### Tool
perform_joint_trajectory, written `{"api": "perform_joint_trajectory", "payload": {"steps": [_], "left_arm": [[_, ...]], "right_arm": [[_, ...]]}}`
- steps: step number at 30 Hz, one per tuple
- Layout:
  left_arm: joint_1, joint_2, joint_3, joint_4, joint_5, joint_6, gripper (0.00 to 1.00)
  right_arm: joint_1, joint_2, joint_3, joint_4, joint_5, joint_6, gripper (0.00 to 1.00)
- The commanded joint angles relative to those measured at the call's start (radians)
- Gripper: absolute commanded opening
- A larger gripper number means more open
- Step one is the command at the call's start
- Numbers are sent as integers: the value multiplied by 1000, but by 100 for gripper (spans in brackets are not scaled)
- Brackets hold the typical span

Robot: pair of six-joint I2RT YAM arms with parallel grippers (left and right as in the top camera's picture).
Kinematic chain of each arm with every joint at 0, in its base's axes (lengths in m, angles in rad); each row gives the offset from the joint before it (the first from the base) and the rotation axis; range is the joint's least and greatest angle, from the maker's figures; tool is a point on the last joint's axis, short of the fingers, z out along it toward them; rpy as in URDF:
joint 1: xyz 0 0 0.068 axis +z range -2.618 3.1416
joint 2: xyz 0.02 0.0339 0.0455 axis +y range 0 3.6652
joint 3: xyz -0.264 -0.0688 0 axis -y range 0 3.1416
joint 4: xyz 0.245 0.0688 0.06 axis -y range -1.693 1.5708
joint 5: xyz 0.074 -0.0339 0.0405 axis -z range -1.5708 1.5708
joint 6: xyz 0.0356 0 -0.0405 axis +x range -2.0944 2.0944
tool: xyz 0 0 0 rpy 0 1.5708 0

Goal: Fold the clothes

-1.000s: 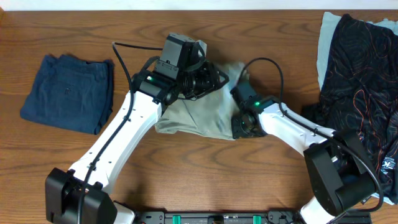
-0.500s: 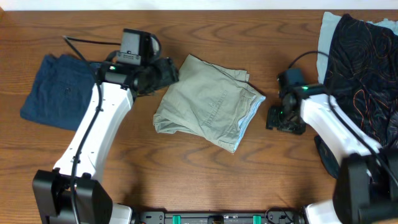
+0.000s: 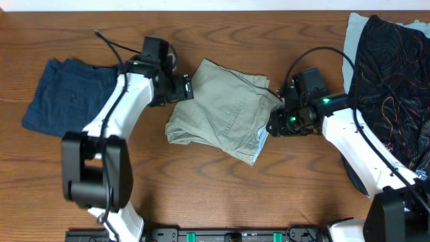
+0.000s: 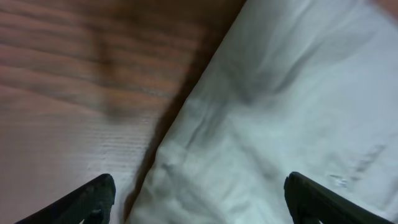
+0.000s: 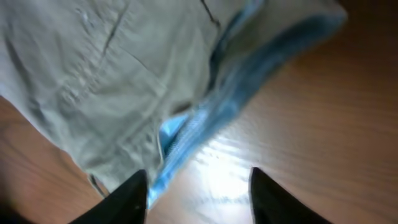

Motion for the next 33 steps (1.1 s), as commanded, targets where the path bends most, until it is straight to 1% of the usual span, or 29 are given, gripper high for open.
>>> {"api": "perform_joint_trajectory", "payload": {"steps": [1, 2, 5, 9, 10, 11, 13, 16, 17, 18, 21, 28, 29, 32, 33], "left_arm": [[3, 62, 17, 8, 38, 50, 89], [3, 78, 17, 11, 49, 51, 89], [3, 112, 17, 14, 72, 51, 89], [2, 138, 17, 11, 73, 51, 89], [2, 141, 17, 10, 73, 51, 89], [2, 142, 17, 8, 78, 51, 89], [2, 142, 17, 8, 117, 51, 89], [2, 143, 17, 28, 182, 51, 94], [0, 143, 16, 37, 195, 51, 94], [-1, 143, 16, 48, 203, 51, 95], [-7, 145, 14, 70, 204, 51, 96], [-28, 152, 3, 106, 204, 64, 96], [-30, 152, 0, 115, 204, 67, 95], [-35, 152, -11, 140, 204, 67, 85], [-37, 152, -15, 148, 204, 70, 84]], "right_arm": [[29, 58, -24, 63, 4, 16, 39], [32, 74, -29, 94, 14, 24, 32], [35, 149, -31, 208, 61, 27, 16], [31, 262, -31, 348, 209, 43, 6], [27, 290, -31, 369, 260, 68, 6], [23, 315, -31, 380, 309, 101, 7], [11, 340, -31, 385, 364, 159, 22], [-5, 347, -31, 406, 349, 172, 46], [-7, 343, -29, 410, 340, 170, 52], [-7, 338, -26, 412, 331, 158, 55], [-6, 311, -20, 410, 304, 127, 61], [-9, 121, -20, 375, 304, 127, 66], [-8, 82, -20, 361, 304, 127, 66], [-8, -21, -20, 307, 304, 127, 68], [-8, -49, -20, 288, 304, 127, 68]]}}
